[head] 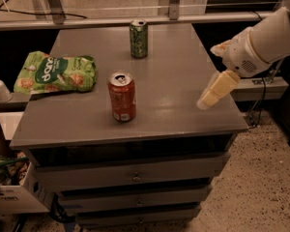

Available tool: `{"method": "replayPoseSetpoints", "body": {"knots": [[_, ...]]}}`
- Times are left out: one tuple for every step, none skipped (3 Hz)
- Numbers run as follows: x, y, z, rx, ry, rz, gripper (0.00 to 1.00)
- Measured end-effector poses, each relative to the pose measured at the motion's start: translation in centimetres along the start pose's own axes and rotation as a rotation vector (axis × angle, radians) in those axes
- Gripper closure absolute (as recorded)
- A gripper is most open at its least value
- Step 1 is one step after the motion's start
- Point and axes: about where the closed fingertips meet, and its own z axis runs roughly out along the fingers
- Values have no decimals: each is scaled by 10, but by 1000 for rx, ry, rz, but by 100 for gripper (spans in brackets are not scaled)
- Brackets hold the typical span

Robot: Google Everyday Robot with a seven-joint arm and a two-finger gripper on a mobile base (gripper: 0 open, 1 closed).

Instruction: Knock green can over

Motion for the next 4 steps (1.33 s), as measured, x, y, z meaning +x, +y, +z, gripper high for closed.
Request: {"method": "replayPoseSetpoints", "body": {"knots": [[-14, -20, 37, -38, -113, 56, 0], [-14, -20, 37, -38, -113, 56, 0], [-17, -26, 43, -5, -148, 79, 0], [-30, -49, 53, 71, -232, 96, 0]]}}
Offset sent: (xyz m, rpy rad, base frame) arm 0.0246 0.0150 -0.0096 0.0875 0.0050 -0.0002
